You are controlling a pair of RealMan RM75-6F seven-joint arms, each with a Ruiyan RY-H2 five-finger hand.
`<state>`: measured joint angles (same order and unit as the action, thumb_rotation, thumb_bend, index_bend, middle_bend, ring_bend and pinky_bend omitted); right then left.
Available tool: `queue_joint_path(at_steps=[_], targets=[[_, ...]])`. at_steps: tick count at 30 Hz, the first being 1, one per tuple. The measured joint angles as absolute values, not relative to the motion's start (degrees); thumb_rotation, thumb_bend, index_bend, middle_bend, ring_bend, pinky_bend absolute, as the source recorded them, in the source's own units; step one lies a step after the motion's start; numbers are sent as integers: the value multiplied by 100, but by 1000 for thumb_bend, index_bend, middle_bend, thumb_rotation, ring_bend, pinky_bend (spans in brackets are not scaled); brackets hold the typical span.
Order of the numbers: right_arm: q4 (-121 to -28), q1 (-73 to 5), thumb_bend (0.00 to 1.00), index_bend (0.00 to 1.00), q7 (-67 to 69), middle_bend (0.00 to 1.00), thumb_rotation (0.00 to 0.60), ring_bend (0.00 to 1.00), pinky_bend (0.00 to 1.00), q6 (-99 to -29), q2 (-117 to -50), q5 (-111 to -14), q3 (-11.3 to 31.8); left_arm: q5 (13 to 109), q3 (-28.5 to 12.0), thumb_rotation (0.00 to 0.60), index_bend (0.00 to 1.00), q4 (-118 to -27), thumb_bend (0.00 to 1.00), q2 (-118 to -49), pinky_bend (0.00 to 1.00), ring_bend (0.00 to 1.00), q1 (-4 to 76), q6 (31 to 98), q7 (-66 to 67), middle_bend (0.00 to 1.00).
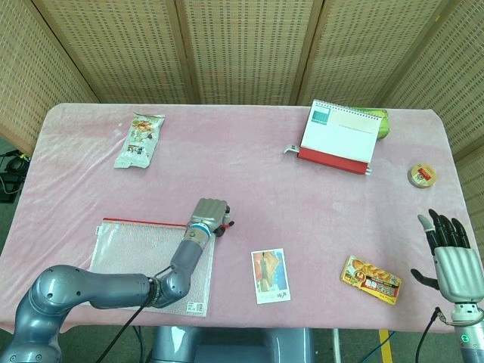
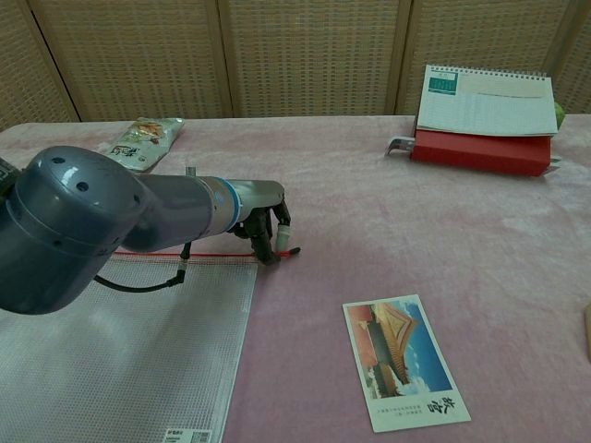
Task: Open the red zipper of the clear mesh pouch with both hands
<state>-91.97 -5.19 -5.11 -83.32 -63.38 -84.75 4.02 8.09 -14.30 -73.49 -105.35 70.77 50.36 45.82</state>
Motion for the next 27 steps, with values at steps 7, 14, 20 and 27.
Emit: queue_joint_path(at_steps=[7,14,20,27], targets=[[-9210,-517,0,0,-489,0,600,0,0,-8343,-6328,-8487,398,833,-1446,600,588,-7455,452,-10471,976,867,7043,5078,4576,810],[-9214,-515,0,0,-486,0,600,0,0,-8346,-6324,-8487,397,833,-1475,600,686,-7588,579,-10384,976,868,7038,5130,4600,818],[-9208,-521,0,0,-500,0,600,0,0,-8339,-6332,-8497,390,969,-1556,600,800,-7824,713,-10211,984,884,6966,5168,4451,859],[-9204,-552,0,0,-507,0,600,0,0,-8248,-6360,-8507,356,1343,-1660,600,833,-8377,813,-9766,997,890,6766,5302,4140,868]])
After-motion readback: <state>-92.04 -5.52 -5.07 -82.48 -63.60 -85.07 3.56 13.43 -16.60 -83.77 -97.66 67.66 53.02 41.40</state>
